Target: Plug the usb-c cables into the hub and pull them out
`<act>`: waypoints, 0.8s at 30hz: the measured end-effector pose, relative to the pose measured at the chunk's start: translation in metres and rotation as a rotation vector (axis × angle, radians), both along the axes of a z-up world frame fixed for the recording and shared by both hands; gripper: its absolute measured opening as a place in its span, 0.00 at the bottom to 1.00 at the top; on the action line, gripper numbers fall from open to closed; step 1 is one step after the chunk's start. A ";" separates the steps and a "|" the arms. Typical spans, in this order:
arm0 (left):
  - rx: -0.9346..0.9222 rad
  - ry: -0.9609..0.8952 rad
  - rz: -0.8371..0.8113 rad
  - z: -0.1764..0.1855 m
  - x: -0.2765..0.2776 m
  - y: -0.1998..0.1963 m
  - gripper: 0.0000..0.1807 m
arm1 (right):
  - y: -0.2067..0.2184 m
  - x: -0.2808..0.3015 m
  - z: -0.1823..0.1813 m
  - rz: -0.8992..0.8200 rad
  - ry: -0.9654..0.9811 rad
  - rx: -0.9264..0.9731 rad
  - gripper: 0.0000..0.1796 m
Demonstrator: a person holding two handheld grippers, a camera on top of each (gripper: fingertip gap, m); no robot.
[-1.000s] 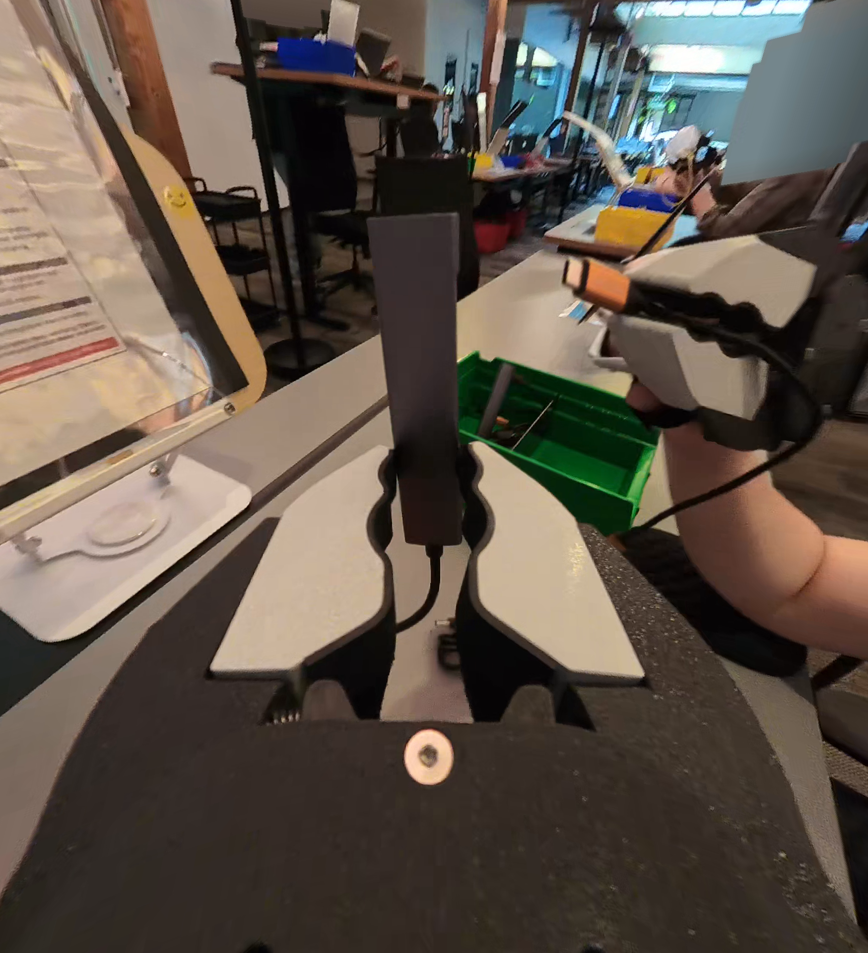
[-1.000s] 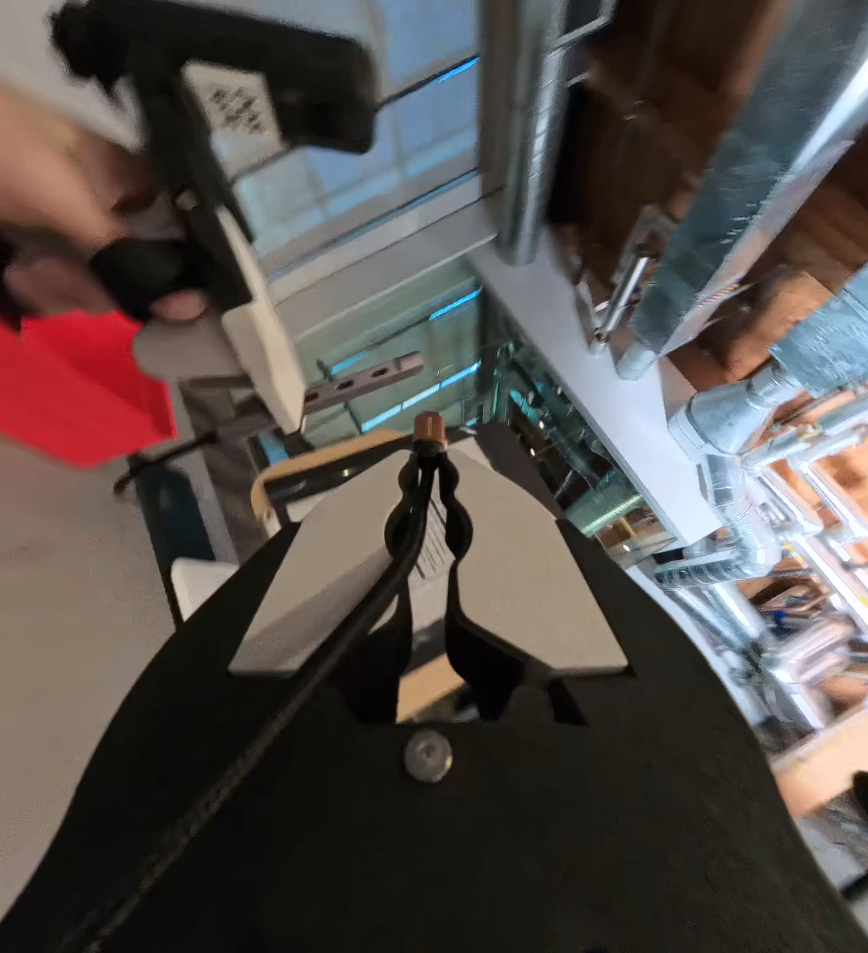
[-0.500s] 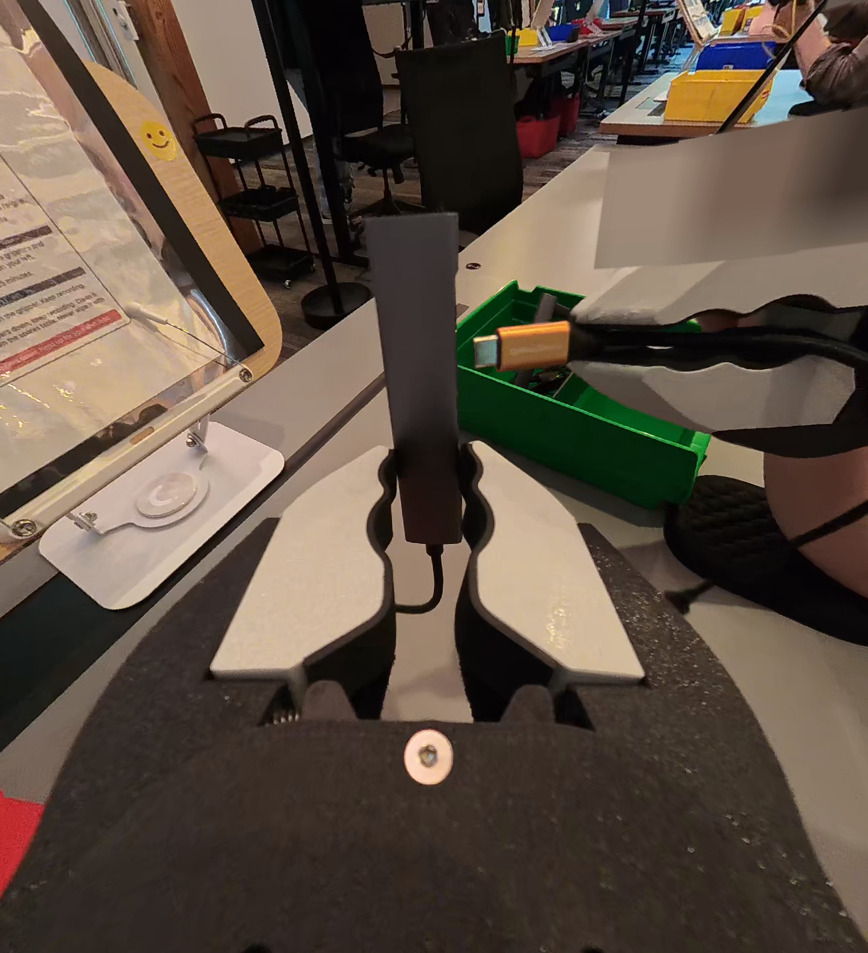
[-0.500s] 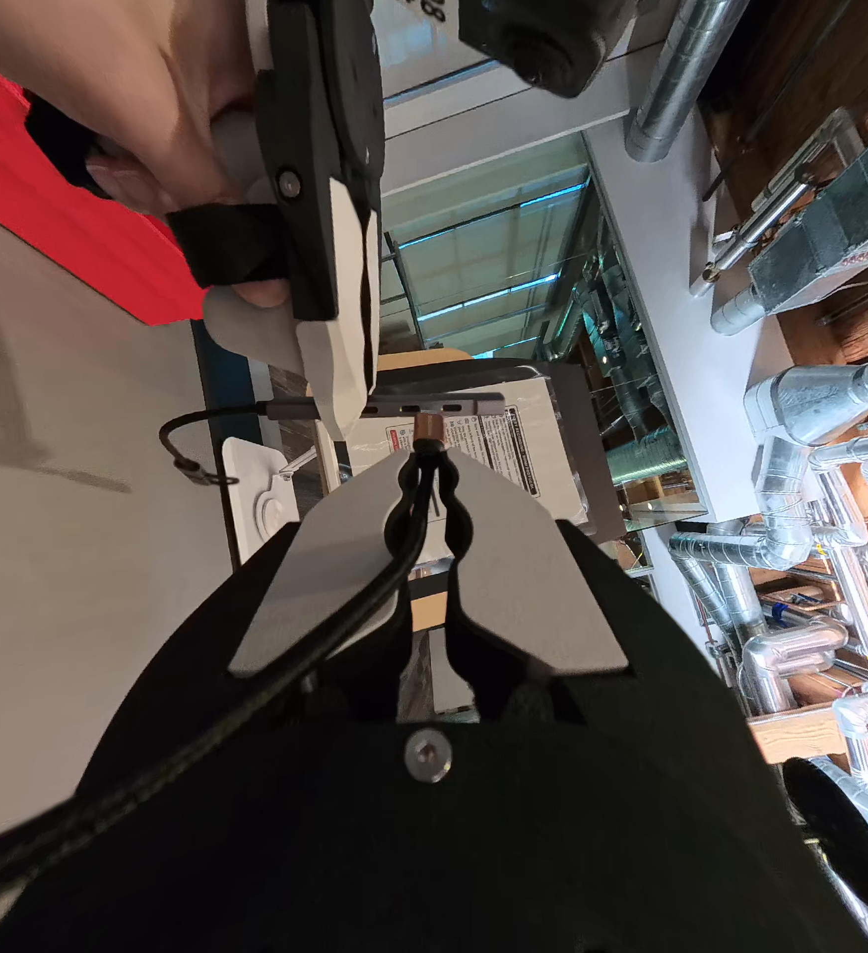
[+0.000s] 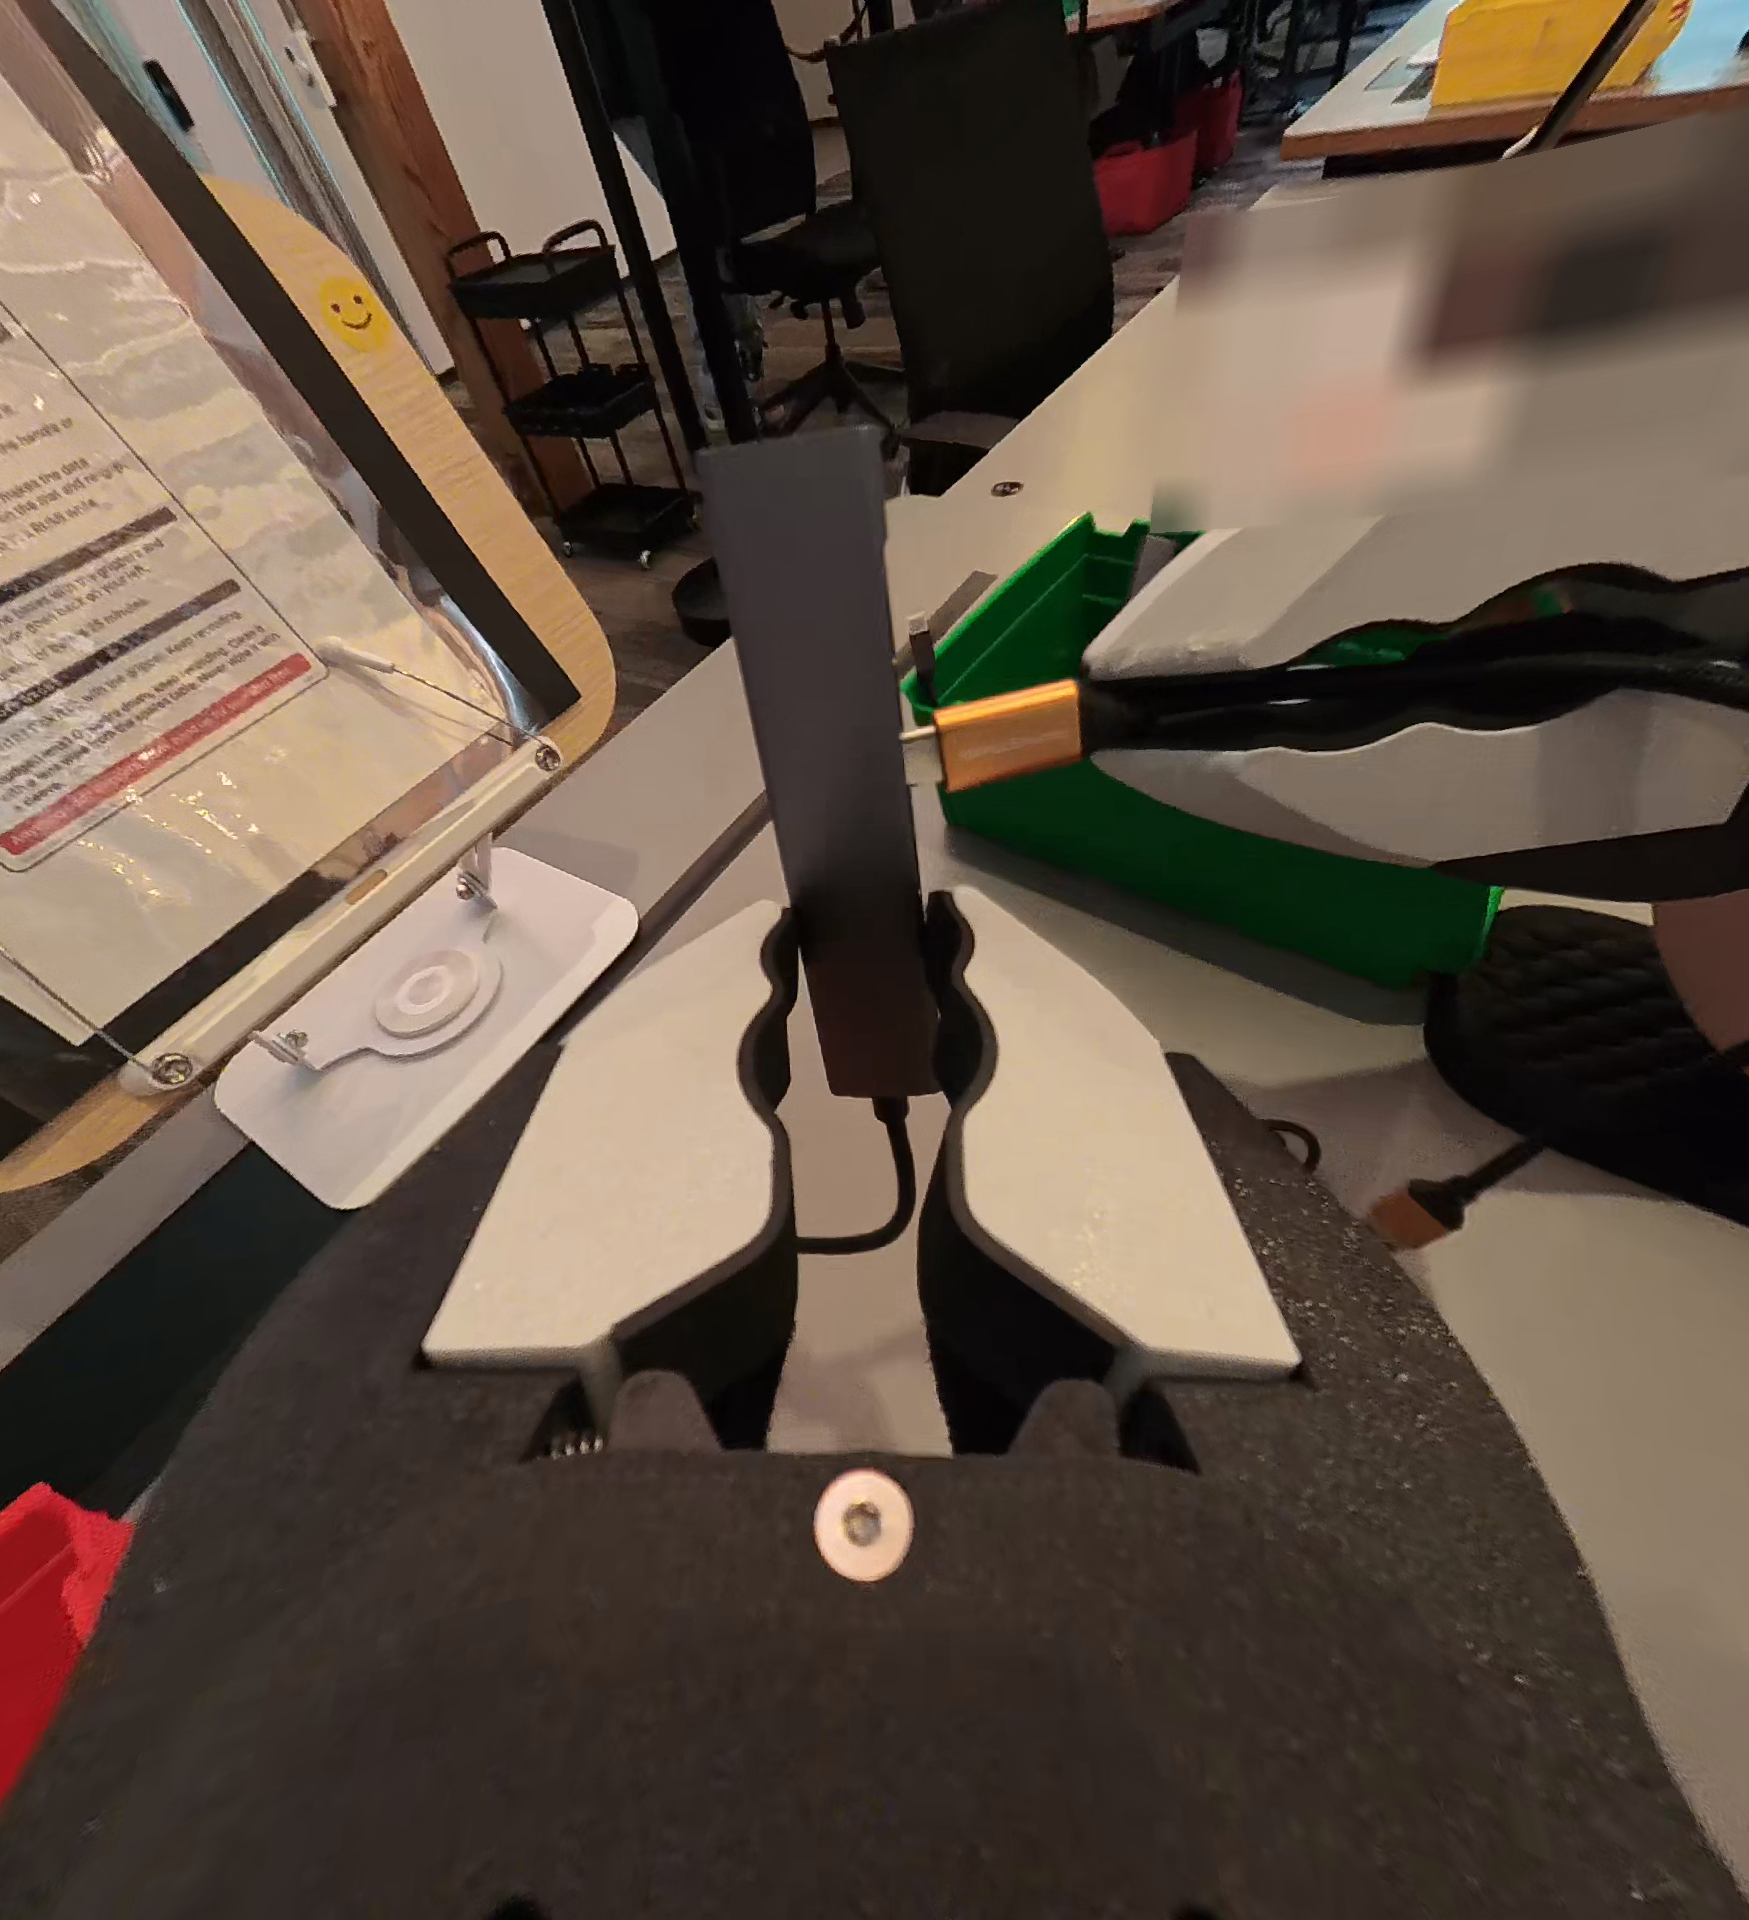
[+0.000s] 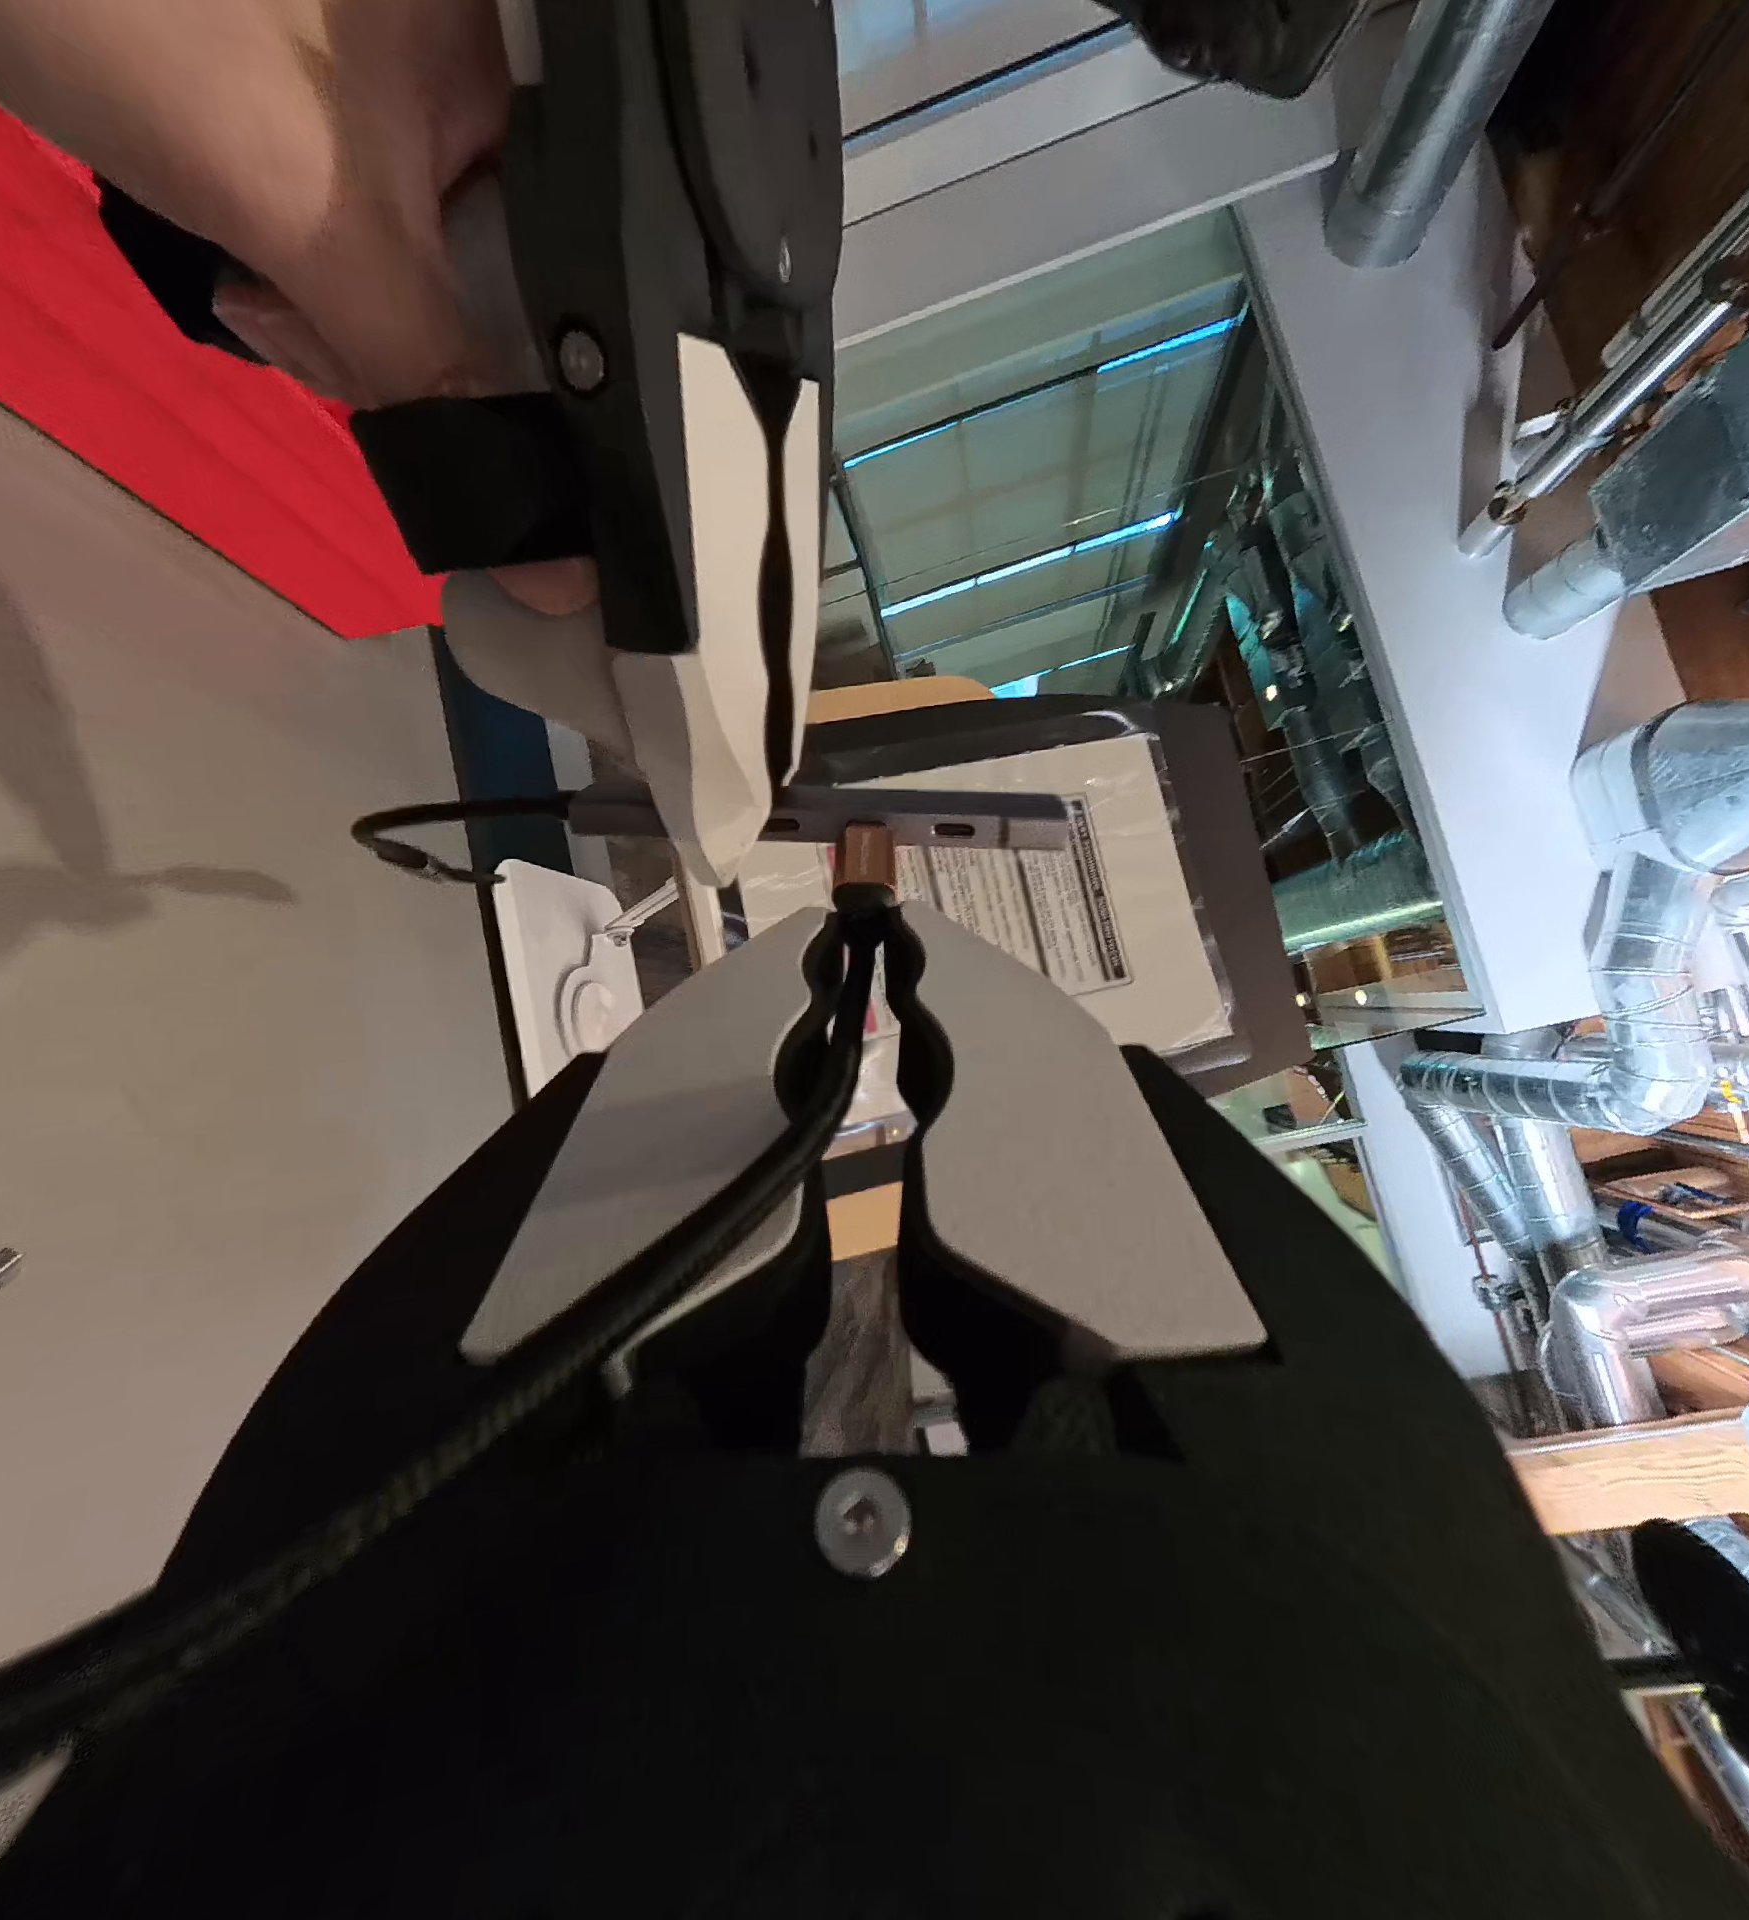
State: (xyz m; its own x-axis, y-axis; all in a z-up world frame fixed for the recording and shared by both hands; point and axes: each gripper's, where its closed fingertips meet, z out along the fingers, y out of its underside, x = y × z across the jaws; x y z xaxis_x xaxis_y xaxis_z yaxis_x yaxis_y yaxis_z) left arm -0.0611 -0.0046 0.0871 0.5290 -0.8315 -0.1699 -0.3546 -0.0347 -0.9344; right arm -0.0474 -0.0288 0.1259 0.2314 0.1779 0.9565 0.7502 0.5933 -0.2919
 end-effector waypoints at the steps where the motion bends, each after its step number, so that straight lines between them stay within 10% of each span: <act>1: -0.003 0.012 0.002 -0.002 0.000 0.000 0.13 | 0.002 0.001 -0.002 -0.009 -0.003 -0.021 0.04; 24: 0.068 0.097 0.010 -0.005 -0.001 -0.001 0.13 | 0.004 -0.002 -0.006 0.096 0.082 -0.109 0.05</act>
State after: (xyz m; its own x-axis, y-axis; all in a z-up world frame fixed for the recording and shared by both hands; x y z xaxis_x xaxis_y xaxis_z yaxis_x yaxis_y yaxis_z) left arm -0.0625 -0.0060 0.0821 0.5154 -0.8111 -0.2766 -0.4434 0.0238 -0.8960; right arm -0.0497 -0.0245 0.1202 0.2846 0.3047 0.9089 0.6628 0.6225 -0.4162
